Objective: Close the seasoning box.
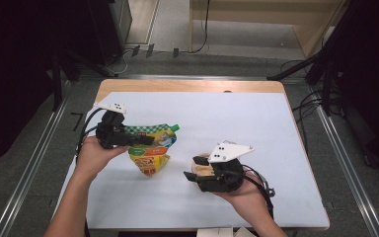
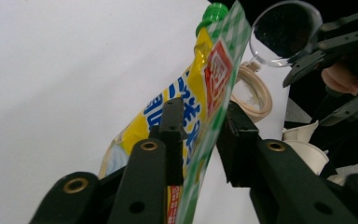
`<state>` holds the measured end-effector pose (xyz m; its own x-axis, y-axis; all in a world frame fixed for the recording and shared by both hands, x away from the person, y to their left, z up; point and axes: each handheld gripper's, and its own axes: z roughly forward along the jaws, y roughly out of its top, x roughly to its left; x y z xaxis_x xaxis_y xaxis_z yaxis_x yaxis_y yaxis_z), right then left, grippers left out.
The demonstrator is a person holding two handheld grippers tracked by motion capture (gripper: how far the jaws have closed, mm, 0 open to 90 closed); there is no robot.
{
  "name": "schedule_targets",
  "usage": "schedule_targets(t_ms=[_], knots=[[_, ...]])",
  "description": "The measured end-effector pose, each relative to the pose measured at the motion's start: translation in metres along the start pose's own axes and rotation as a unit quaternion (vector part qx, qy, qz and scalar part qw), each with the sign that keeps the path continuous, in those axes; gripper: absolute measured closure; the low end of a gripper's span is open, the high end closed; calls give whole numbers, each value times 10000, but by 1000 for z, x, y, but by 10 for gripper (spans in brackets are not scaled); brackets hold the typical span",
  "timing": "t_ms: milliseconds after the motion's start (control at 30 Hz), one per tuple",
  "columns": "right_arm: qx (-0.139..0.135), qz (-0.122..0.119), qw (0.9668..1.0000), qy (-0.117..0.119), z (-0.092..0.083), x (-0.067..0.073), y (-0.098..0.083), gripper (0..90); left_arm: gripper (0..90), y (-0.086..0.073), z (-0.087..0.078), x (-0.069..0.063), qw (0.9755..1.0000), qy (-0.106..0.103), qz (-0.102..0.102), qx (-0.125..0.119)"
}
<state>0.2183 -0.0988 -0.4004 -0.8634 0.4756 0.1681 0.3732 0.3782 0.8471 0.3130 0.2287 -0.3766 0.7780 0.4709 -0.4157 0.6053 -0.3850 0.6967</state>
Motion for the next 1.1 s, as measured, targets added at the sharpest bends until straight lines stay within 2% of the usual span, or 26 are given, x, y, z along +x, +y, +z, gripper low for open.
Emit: schedule_targets(t_ms=[167, 433, 700, 767, 1100], knots=[[54, -4, 10000, 5, -1, -1, 0, 480, 635, 3, -8, -3, 9999, 87, -18, -50], [48, -10, 10000, -25, -4, -5, 1, 479, 552, 9, -25, -12, 9992, 343, 189, -119], [52, -35, 10000, -68, -11, -6, 5, 483, 524, 9, -48, -13, 9981, 547, 81, -286], [30, -77, 9999, -120, -13, -8, 5, 483, 482, 9, -51, -12, 9982, 539, 30, -275], [21, -51, 9999, -128, -18, -12, 7, 493, 481, 0, -79, -3, 9957, 750, -167, -519]])
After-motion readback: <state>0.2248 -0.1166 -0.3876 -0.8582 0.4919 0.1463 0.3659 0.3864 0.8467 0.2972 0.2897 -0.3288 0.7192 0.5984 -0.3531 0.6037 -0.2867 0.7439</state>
